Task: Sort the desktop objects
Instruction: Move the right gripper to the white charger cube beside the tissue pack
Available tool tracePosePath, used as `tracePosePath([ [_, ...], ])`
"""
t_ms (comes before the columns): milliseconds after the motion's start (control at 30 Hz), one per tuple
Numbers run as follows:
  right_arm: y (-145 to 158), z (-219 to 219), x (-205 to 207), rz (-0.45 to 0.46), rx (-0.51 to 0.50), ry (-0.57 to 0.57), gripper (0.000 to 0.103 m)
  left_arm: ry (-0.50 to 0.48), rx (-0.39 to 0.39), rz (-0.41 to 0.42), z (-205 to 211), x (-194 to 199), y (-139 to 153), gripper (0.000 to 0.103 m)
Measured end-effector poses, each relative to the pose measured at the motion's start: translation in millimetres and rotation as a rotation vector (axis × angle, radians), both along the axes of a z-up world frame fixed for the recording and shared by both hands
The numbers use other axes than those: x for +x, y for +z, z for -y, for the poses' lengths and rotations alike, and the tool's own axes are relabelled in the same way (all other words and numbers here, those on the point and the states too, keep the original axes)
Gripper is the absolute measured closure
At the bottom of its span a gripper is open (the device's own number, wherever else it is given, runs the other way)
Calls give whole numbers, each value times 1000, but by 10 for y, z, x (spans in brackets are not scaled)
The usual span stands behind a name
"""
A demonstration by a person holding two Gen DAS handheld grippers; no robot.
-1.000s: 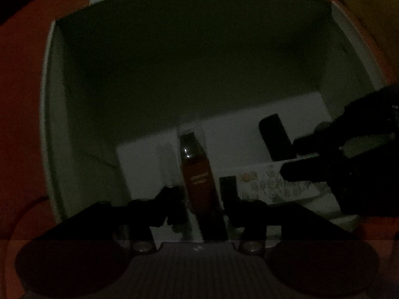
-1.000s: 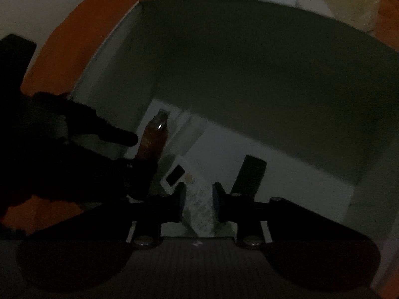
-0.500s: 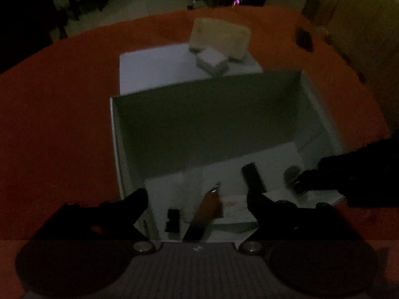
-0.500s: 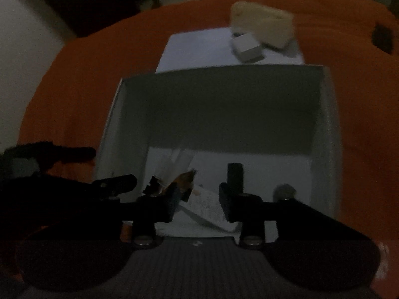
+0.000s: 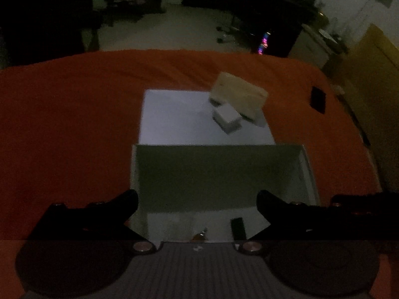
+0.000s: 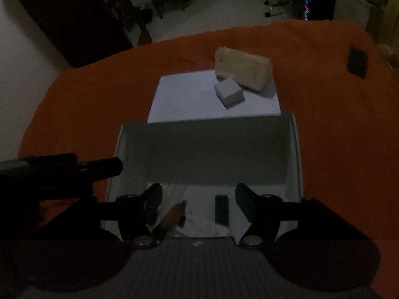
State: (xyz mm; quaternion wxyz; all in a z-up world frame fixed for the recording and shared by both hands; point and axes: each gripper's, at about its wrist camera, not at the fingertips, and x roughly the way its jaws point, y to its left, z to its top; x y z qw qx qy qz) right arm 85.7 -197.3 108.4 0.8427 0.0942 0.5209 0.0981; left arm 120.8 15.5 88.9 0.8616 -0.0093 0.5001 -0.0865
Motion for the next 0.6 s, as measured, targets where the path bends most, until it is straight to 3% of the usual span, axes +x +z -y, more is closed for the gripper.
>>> tracePosePath([
  [300,130,146,320,29,-27,85,34,137,26,3,-209,-111,204,0],
  [533,170,300,471,41,-30,29,34,96,55,37,8,34,258,0],
  [600,153,333,541,49,-23,21,34,111,30,33,67,138,215,0],
])
